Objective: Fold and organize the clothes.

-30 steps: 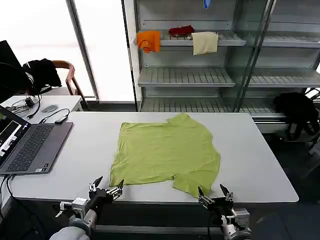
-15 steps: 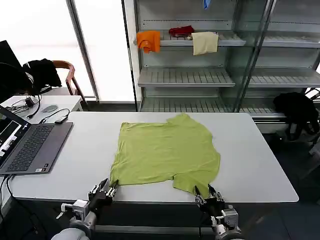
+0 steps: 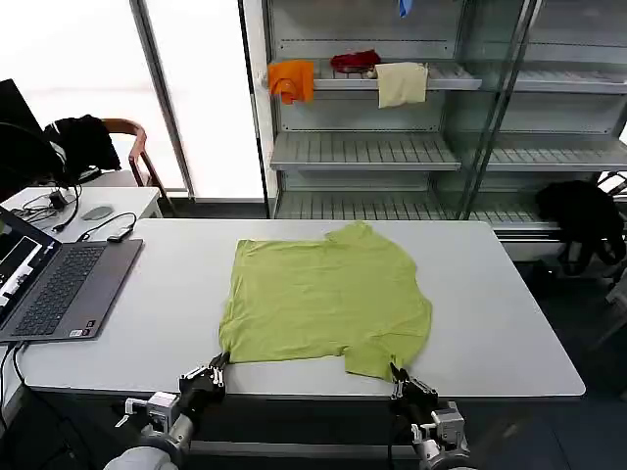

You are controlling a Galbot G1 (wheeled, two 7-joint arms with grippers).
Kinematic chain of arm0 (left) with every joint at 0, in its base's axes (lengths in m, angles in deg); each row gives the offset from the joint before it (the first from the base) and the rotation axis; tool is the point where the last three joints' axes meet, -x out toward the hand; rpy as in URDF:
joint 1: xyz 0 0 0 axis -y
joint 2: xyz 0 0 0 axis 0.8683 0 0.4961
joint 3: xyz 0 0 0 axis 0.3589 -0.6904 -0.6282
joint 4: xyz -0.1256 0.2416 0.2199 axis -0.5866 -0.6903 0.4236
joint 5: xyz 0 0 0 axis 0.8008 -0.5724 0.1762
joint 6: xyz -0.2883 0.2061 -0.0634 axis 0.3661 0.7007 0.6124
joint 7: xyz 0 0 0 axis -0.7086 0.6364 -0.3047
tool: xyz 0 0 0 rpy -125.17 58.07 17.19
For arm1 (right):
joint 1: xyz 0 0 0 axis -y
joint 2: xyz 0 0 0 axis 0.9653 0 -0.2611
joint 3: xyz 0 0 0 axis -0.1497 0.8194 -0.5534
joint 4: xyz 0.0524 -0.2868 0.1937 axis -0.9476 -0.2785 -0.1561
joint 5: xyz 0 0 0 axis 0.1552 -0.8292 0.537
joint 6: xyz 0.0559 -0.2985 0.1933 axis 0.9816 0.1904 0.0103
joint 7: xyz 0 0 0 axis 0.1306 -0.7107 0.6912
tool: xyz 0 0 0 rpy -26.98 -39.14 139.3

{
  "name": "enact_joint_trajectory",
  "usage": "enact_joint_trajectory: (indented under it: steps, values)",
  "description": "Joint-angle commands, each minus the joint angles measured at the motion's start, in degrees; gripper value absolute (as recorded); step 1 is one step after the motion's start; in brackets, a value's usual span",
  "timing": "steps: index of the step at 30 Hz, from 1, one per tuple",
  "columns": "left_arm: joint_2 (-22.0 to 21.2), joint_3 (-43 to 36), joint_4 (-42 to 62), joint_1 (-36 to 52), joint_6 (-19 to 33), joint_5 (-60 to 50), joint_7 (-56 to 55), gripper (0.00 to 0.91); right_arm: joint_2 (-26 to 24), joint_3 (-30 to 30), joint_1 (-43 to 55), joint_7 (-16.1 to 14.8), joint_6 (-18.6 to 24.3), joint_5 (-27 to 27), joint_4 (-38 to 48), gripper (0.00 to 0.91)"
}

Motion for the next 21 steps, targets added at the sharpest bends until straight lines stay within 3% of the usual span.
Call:
enact_joint_trajectory:
  steps: [1, 21]
  values:
    - [-0.27, 0.91, -0.61, 2.37, 0.84, 2.85, 0.51, 0.0, 0.01, 0.02, 2.12, 0.58, 0.68, 1.67, -0.01, 0.0]
    - [-1.05, 1.62, 8.65, 19.25, -1.45, 12.68, -0.21, 0.0, 2.35, -1.01, 22.58, 1.53, -5.62, 4.01, 7.6, 0.0]
